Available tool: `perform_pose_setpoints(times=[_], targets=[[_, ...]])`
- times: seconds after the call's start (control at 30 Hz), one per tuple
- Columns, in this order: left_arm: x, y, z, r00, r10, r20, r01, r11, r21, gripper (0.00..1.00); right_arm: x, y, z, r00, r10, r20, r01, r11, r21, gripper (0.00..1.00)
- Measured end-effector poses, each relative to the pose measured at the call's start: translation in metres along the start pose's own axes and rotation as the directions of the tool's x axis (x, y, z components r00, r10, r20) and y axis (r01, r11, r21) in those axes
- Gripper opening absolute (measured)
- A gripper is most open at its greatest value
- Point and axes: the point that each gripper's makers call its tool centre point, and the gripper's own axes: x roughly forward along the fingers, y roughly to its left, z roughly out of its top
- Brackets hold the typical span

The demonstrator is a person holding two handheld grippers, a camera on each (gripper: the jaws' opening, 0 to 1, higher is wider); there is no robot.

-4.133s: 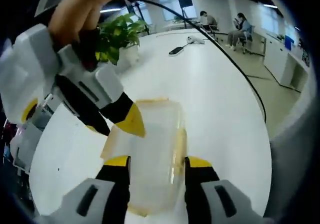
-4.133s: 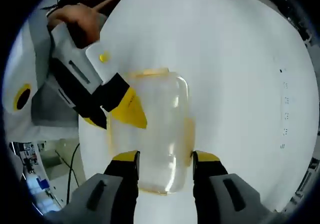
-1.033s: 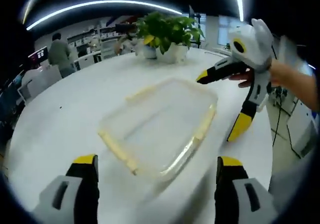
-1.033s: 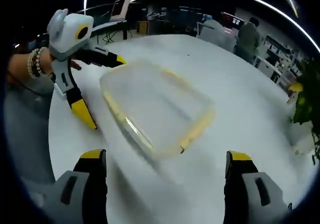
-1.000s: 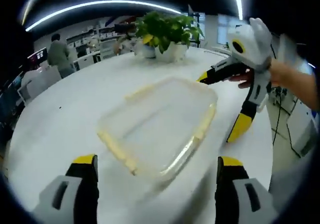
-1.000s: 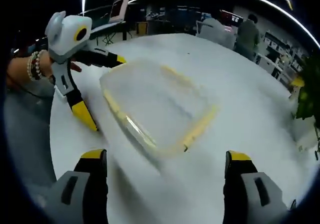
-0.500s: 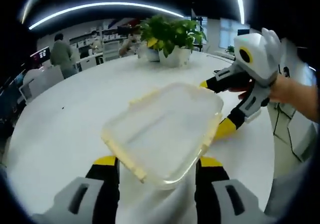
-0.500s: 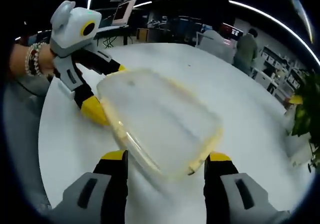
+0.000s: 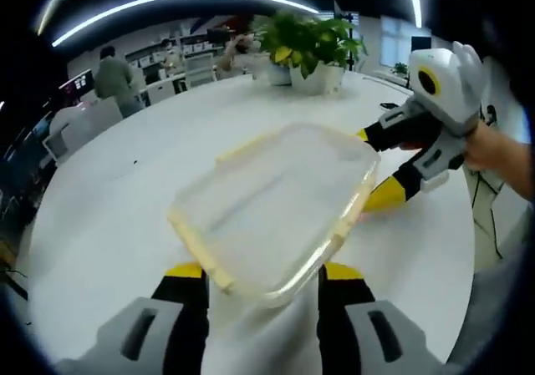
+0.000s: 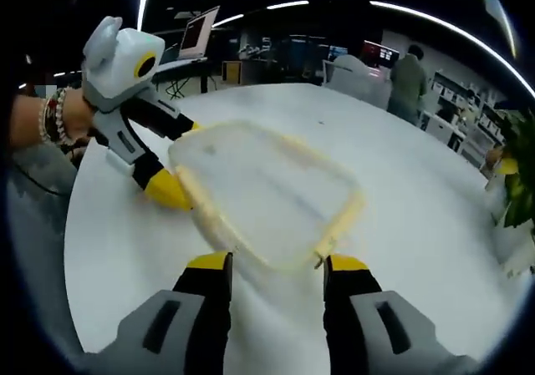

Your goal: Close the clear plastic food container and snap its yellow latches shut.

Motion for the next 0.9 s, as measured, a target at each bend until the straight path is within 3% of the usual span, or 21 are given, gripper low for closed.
perform_pose_setpoints(times=[0.2, 0.47, 0.73, 0.9], targets=[[0.003, 0.026, -0.002, 0.999, 0.030, -0.016, -0.030, 0.999, 0.012, 0.45, 0.020, 0.000, 0.013, 1.000, 0.016, -0.006, -0.016, 1.000, -0.006, 0.33], [0.011, 0.053, 0.000, 0.999, 0.045, -0.001, -0.045, 0.999, -0.030, 0.43, 0.039, -0.007, 0.027, 1.000, 0.018, -0.006, -0.018, 1.000, -0.011, 0.32], [0.017, 0.070, 0.000, 0.998, 0.062, 0.007, -0.061, 0.996, -0.068, 0.42, 0.052, -0.008, 0.032, 1.000, 0.023, -0.003, -0.023, 1.000, 0.007, 0.30], [0.015, 0.069, -0.002, 0.998, 0.064, 0.006, -0.064, 0.994, -0.084, 0.41, 0.054, -0.006, 0.032, 0.999, 0.032, 0.007, -0.032, 0.999, 0.033, 0.31]])
